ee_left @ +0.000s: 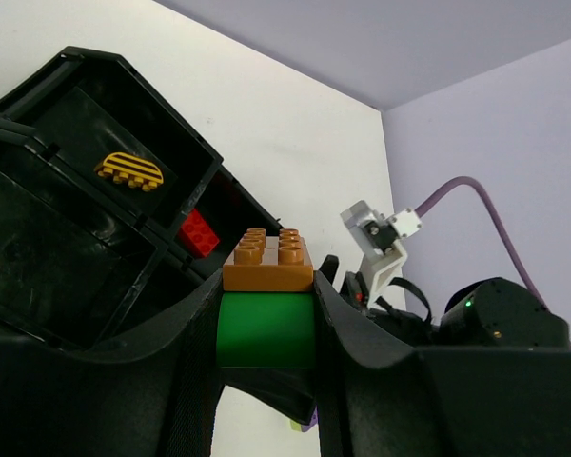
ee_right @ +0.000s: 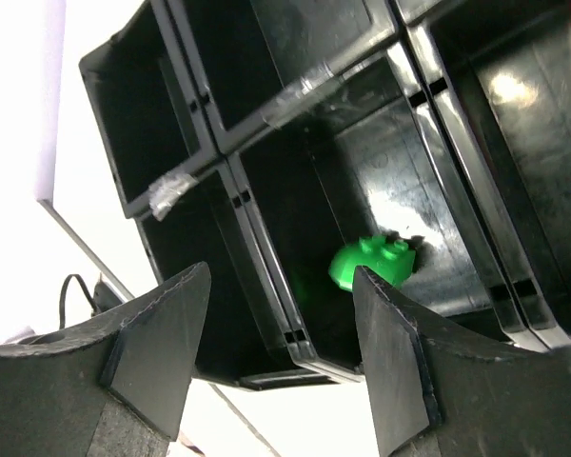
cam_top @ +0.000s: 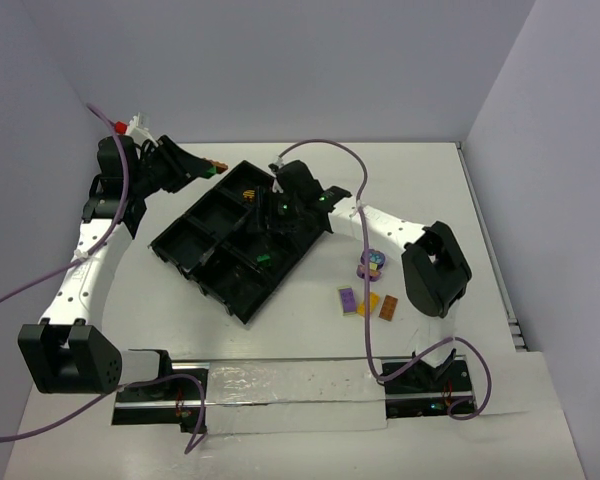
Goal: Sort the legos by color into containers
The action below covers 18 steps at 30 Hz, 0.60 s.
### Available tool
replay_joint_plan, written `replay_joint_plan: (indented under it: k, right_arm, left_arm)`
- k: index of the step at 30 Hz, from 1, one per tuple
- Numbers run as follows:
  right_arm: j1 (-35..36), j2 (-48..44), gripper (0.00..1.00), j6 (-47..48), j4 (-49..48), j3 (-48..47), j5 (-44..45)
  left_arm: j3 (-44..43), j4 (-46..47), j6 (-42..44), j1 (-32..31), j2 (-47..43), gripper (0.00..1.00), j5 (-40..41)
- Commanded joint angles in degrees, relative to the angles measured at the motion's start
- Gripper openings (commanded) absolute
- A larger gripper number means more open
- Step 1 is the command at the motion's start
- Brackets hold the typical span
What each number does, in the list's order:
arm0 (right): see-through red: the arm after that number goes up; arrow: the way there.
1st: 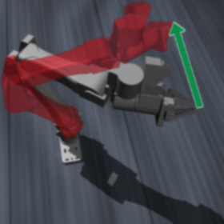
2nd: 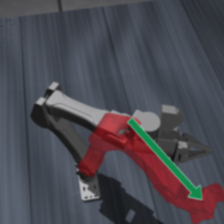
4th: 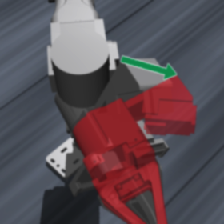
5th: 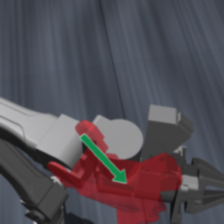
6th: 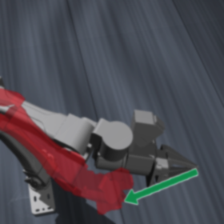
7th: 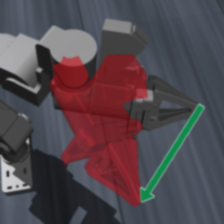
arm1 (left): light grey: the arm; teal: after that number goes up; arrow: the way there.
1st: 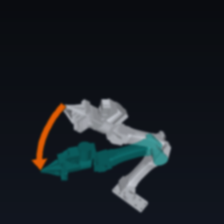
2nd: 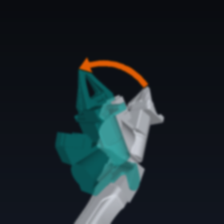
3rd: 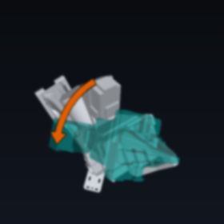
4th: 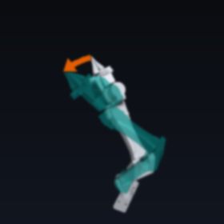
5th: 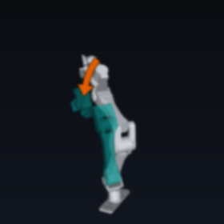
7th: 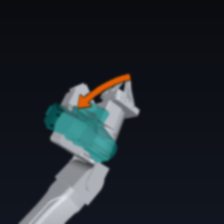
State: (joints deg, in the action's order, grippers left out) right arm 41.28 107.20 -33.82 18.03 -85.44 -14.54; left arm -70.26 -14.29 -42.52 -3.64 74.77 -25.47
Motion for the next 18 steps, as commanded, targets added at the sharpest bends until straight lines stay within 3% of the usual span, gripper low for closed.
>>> replay_joint_plan:
  k: [1, 3, 7, 12, 18]
  right_arm:
    - [-0.13, -4.14, 0.67, 1.61, 1.53, -2.45, 0.86]
    - [-1.29, -7.07, 0.65, 2.00, 0.69, -0.98, -0.53]
    - [-7.22, -15.50, 0.62, 1.08, -9.09, 6.09, -12.73]
    - [-12.49, -19.44, 0.63, -0.23, -17.80, 8.63, -32.58]
    - [-13.93, -17.59, 0.70, -3.03, -24.47, 5.03, -42.97]
  left_arm:
    - [-3.56, -1.24, 2.63, 0.21, -1.52, 0.00, -0.71]
    - [-4.53, -2.00, 4.81, 0.21, -1.05, 0.00, -2.98]
    - [-4.78, -1.57, 6.67, 0.21, 0.20, 0.00, -12.87]
    - [0.07, 9.18, 2.28, 0.12, -0.59, 0.00, -26.36]
    - [2.76, 19.28, -0.57, -0.42, 0.62, 0.00, -41.52]
